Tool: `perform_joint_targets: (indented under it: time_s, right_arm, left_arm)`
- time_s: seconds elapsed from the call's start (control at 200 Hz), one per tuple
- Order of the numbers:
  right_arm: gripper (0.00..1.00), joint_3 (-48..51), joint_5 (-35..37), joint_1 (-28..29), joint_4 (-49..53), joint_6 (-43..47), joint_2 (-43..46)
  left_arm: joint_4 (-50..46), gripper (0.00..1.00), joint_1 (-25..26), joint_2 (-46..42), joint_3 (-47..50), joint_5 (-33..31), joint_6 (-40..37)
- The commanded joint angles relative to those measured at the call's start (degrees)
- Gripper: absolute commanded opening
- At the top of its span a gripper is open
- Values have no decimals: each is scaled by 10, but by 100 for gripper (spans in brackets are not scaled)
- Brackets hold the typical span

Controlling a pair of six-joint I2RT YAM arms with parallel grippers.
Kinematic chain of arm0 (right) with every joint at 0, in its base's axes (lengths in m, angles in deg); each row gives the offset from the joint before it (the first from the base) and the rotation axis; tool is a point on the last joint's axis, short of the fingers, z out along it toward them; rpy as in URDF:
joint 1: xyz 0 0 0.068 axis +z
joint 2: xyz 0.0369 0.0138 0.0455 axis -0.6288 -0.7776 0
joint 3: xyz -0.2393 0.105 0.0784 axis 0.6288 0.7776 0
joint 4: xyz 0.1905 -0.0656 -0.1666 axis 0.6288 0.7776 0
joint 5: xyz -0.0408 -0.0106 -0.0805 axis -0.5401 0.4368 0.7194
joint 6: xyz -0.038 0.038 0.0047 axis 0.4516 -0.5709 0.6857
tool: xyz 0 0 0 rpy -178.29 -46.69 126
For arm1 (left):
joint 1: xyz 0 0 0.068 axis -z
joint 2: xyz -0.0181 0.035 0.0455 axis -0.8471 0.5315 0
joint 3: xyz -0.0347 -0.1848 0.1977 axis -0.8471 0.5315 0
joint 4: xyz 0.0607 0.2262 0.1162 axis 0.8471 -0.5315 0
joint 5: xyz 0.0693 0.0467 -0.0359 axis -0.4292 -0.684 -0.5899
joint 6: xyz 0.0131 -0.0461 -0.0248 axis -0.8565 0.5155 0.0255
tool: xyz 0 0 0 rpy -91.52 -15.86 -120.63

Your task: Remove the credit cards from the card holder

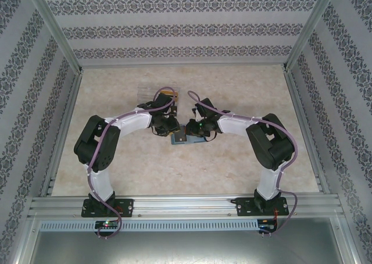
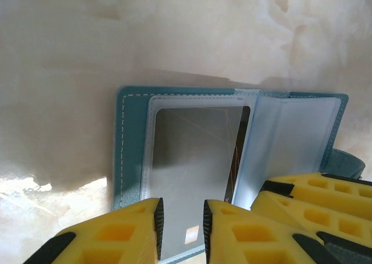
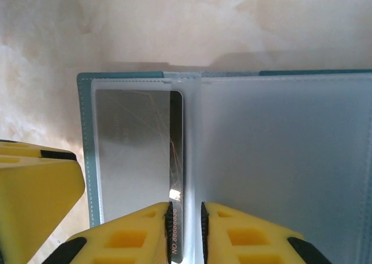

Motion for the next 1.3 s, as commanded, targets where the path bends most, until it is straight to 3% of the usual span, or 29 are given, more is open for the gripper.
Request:
perform_joint_targets:
  time_s: [0.0, 1.294]
  right_arm:
    - [23, 8, -4, -4, -8, 2, -7]
    - [19, 30, -62, -6, -77, 1, 2]
  left_arm:
    - [1, 25, 6, 20, -15, -13, 0]
    - [9, 20, 6, 35, 56, -32, 8]
